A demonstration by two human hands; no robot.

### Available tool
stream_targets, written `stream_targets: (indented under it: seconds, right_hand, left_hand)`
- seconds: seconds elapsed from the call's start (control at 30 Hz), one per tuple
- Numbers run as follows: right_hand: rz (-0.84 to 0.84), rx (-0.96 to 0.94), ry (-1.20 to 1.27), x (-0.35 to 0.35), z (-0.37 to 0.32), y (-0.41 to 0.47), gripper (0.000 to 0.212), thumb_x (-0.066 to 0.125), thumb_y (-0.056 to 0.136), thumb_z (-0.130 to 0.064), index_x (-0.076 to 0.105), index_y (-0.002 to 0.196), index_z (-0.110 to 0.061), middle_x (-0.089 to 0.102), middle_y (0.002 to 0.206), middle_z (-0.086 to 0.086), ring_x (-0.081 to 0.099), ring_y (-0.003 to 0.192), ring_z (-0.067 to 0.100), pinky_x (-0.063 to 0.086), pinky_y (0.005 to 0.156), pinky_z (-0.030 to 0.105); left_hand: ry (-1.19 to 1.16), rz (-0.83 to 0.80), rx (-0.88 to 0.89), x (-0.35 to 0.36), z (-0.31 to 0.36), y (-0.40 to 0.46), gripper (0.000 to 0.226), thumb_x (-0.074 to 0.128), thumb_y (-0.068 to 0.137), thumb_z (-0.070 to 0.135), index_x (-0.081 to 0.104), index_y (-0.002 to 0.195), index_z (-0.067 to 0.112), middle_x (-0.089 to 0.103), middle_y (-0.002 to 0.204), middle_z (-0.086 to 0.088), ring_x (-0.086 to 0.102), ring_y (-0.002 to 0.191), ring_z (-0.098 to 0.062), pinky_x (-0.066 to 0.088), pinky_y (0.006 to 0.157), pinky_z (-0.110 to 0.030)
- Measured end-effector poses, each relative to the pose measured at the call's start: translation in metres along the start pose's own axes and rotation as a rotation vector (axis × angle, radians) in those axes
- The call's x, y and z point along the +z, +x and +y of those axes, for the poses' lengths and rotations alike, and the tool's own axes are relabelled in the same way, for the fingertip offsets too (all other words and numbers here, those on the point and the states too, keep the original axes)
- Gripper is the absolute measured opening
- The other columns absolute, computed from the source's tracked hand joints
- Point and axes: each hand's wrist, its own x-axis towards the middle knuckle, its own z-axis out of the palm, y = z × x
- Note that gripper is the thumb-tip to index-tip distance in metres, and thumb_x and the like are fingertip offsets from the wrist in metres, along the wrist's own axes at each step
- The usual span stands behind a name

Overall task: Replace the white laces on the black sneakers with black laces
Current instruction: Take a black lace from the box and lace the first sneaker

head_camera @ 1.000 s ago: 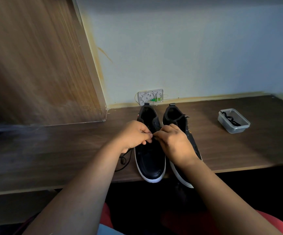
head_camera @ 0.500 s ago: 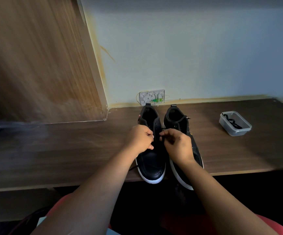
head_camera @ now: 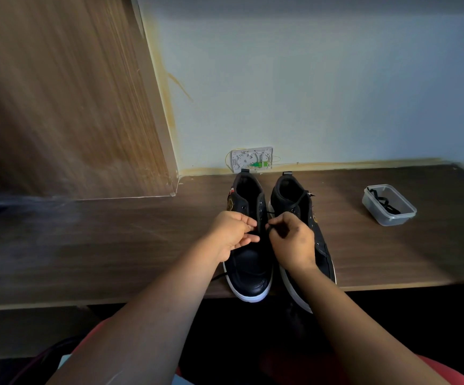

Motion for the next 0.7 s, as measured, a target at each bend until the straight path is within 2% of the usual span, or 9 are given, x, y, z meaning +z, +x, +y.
stream_targets:
  seconds: [0.1,0.23,0.33,0.43,0.53,0.7]
  right_hand:
    - [-0.053,-0.146,-0.1,0.001,-0.001,-0.005,0.014,0.063,0.077,0.0,0.065,0.083,-0.012,0.059,0.07,-0.011,0.054,0.061,0.001,0.036,0.056,0.004]
    - [-0.087,-0.206,-0.112,-0.003,-0.004,-0.003,0.018,0.063,0.074,0.002,0.062,0.084,-0.013,0.057,0.068,-0.01,0.053,0.059,0.005,0.035,0.055,0.005]
    - [-0.178,-0.259,-0.128,-0.008,-0.007,0.002,0.028,0.062,0.074,0.003,0.056,0.095,-0.014,0.058,0.07,-0.009,0.056,0.063,0.005,0.041,0.058,0.009]
    - [-0.213,-0.337,-0.206,-0.01,-0.006,0.007,0.034,0.06,0.076,0.003,0.052,0.105,-0.012,0.061,0.077,-0.005,0.06,0.07,0.02,0.049,0.065,0.031]
    - [-0.182,-0.376,-0.282,-0.011,-0.005,0.01,0.038,0.055,0.078,0.004,0.052,0.113,-0.012,0.066,0.088,0.0,0.061,0.086,0.027,0.047,0.07,0.032]
    - [-0.216,-0.386,-0.317,-0.014,-0.008,0.011,0.036,0.055,0.08,-0.003,0.059,0.111,-0.019,0.072,0.093,0.001,0.065,0.09,0.026,0.053,0.072,0.039]
  left_hand:
    - [0.002,0.015,-0.004,0.001,-0.001,0.001,0.028,0.044,0.095,-0.004,0.063,0.082,0.011,0.063,0.085,-0.005,0.066,0.055,-0.008,0.045,0.042,-0.012]
    - [0.034,0.013,0.014,0.003,-0.002,0.0,0.03,0.04,0.096,-0.004,0.06,0.082,0.012,0.061,0.088,-0.004,0.065,0.061,-0.011,0.045,0.043,-0.012]
    - [0.071,0.007,0.034,0.005,-0.003,0.001,0.031,0.037,0.097,-0.004,0.059,0.082,0.013,0.06,0.088,-0.002,0.064,0.062,-0.011,0.046,0.046,-0.013]
    - [0.111,-0.003,0.067,0.004,-0.003,0.002,0.03,0.038,0.096,-0.003,0.059,0.084,0.014,0.061,0.09,-0.003,0.065,0.062,-0.011,0.046,0.048,-0.014]
    - [0.192,-0.015,0.148,0.004,-0.004,0.003,0.027,0.043,0.095,-0.003,0.058,0.083,0.016,0.061,0.088,-0.003,0.064,0.06,-0.01,0.045,0.048,-0.015]
    - [0.442,0.019,0.342,0.003,-0.008,0.003,0.025,0.055,0.088,-0.006,0.051,0.083,0.018,0.063,0.089,-0.007,0.065,0.055,-0.012,0.044,0.046,-0.017]
